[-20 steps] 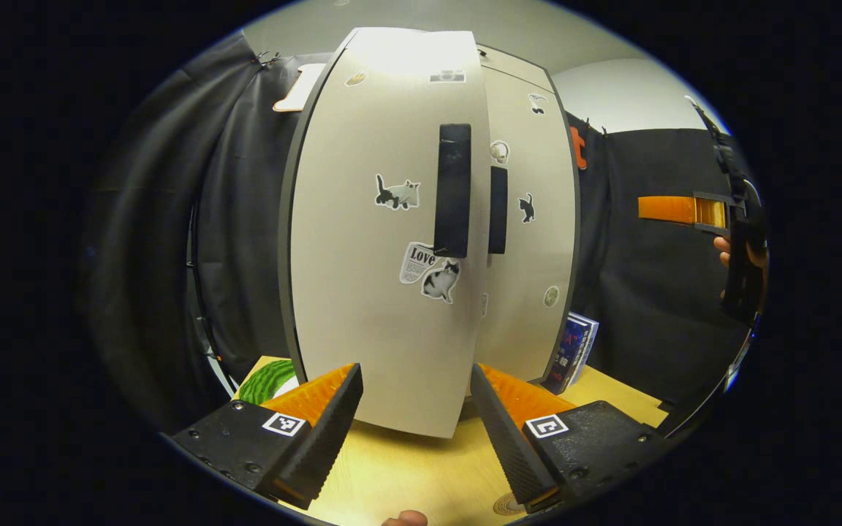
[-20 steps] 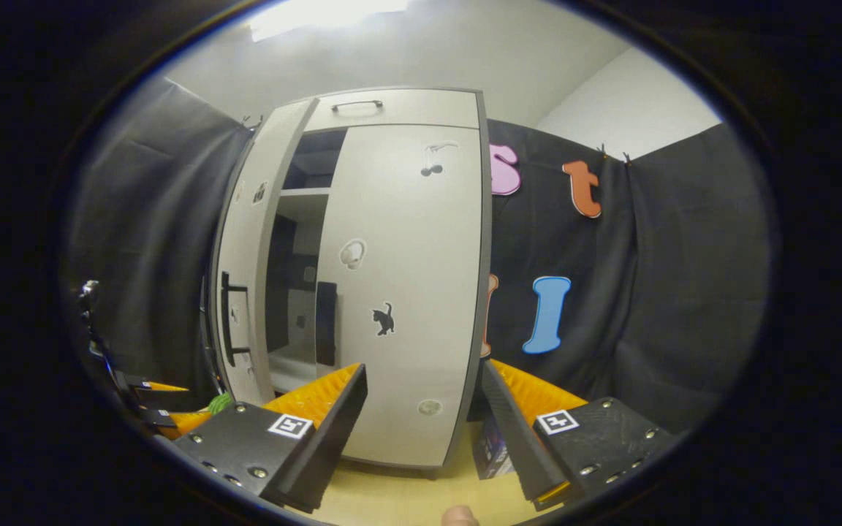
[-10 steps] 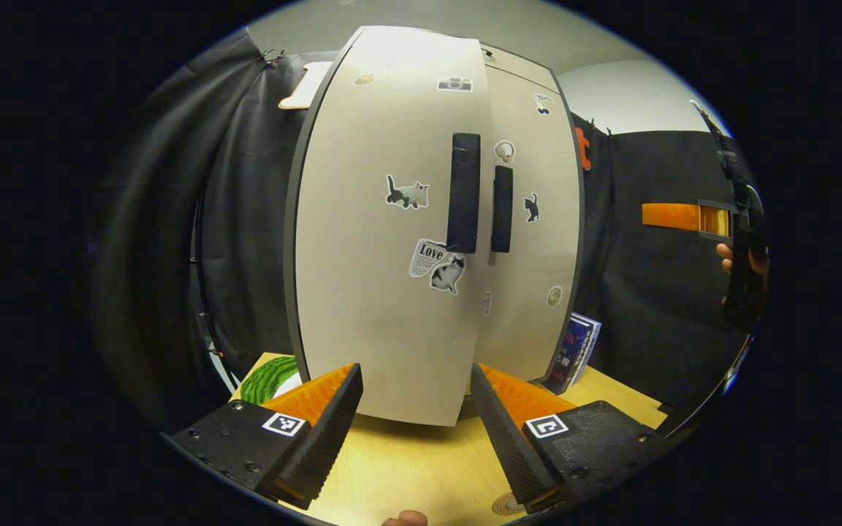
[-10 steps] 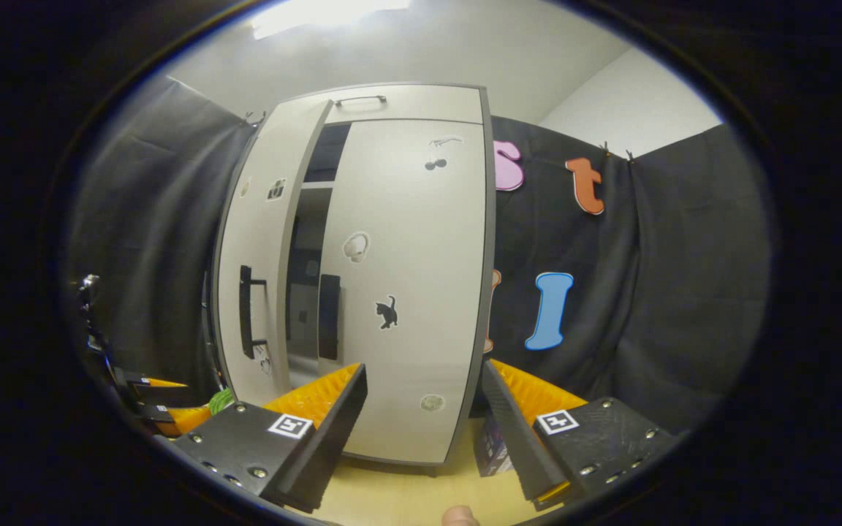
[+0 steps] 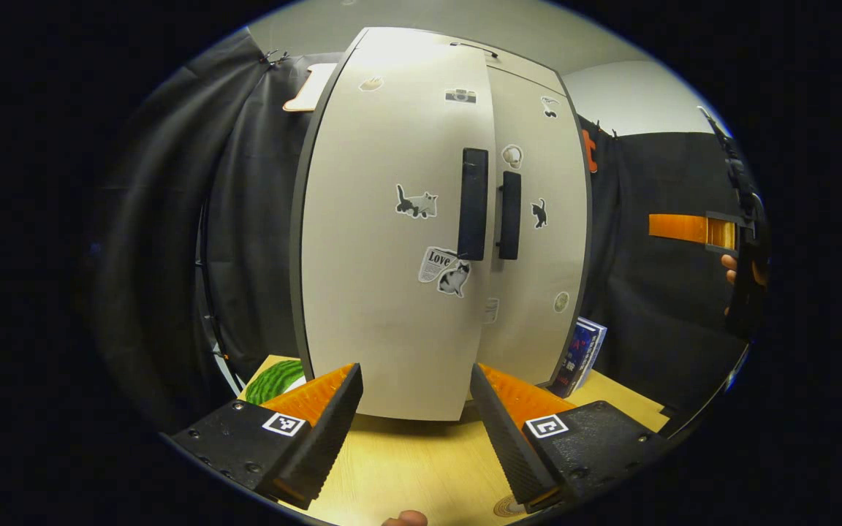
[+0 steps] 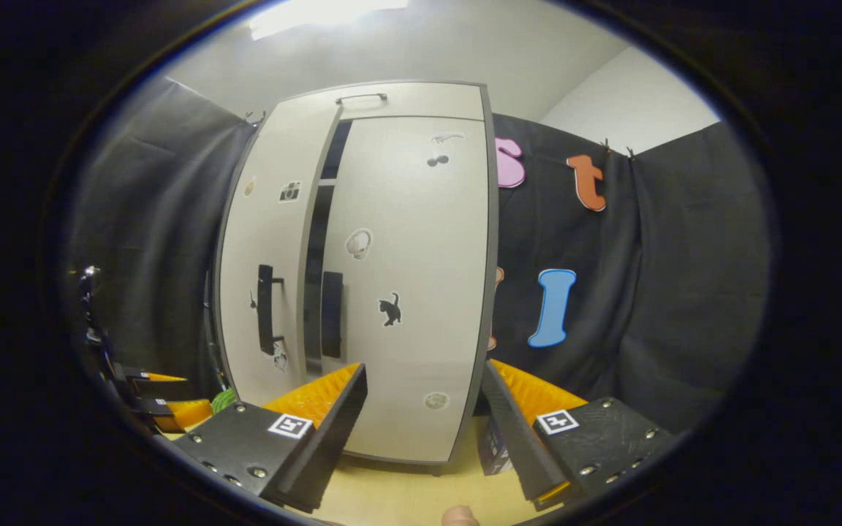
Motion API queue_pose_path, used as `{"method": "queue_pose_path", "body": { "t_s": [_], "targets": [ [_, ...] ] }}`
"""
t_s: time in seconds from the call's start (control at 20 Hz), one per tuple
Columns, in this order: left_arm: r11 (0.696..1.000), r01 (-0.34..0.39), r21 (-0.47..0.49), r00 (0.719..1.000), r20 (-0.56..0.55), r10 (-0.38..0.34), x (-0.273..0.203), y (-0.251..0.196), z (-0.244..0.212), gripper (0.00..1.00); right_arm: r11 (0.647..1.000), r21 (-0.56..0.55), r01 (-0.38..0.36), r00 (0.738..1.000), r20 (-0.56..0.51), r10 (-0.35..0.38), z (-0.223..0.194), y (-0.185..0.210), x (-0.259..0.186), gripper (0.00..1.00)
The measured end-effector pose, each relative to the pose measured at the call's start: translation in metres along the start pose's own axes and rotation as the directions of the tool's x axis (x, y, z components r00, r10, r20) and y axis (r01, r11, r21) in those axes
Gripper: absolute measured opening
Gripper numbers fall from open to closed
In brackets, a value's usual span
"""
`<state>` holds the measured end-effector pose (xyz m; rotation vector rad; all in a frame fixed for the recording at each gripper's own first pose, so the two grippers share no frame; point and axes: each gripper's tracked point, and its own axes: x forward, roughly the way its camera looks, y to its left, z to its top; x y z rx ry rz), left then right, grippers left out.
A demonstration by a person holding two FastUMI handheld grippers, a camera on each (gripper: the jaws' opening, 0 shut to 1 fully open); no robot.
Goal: Grasp the bottle in the cabinet with the left hand and place it on the coaster, then close the right door with the right hand and the left door with the left hand.
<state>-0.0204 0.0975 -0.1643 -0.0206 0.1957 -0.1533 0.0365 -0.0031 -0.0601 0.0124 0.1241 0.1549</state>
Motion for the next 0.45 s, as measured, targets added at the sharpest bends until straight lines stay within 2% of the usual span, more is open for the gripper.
{"method": "queue_pose_path", "body": {
  "t_s": [0.45],
  "targets": [
    [1.000, -0.015, -0.001, 0.999, 0.034, 0.015, 0.006, -0.005, 0.021, 0.94, 1.000, 0.005, -0.004, 1.000, 0.000, 0.004, -0.001, -0.001, 0.000, 0.96]
  ]
}}
